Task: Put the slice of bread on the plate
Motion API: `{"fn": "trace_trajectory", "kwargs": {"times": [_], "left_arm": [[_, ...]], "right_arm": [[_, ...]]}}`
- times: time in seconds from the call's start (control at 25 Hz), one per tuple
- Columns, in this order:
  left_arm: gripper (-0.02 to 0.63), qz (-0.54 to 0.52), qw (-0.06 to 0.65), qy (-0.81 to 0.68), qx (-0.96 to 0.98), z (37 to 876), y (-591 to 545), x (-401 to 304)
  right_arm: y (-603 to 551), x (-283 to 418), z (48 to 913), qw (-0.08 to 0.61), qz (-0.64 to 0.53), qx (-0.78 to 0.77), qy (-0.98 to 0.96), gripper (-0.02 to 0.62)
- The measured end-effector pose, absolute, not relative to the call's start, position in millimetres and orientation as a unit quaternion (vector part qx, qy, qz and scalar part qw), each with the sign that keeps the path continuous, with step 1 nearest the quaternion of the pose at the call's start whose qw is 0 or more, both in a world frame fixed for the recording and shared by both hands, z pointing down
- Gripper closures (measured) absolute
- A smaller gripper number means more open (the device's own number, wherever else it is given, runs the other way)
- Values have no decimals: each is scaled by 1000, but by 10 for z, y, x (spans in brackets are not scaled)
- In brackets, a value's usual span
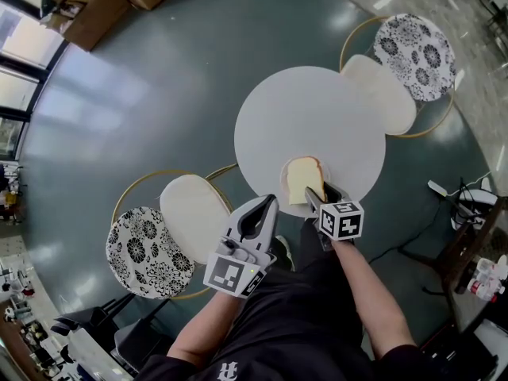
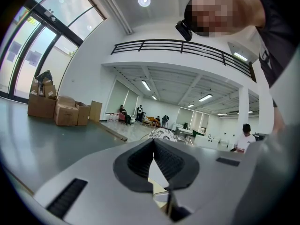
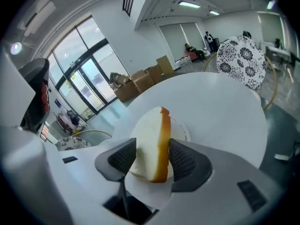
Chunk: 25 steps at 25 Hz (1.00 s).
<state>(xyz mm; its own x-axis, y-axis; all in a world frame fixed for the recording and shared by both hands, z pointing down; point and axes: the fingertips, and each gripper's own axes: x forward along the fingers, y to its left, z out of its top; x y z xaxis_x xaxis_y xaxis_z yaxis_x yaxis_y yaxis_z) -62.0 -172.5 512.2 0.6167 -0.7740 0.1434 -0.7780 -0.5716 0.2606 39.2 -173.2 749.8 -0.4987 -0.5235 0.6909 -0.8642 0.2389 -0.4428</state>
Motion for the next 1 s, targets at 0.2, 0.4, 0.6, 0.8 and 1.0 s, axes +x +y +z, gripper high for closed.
{"fn": "trace_trajectory", "kwargs": {"times": [0.2, 0.4, 0.6, 0.8, 1.0], "left_arm": [[600, 6, 150, -438, 886, 5104, -1716, -612], [600, 8, 151, -440, 885, 5128, -1707, -621], [600, 13, 153, -439, 885, 5087, -1694, -587], [600, 15, 159, -432, 888, 4933, -1630, -534], [600, 24, 176, -428, 886, 4791, -1558, -424]], "right_arm": [[-1735, 448, 7577, 240, 389, 470, -756, 377], [-1744, 468, 7617, 263, 359, 476, -758, 377], [-1773, 573, 7511, 260, 347, 491, -755, 377], [-1765, 608, 7192, 250, 342, 482, -767, 379], [-1777, 572, 6531, 206, 332, 467, -793, 380]]}}
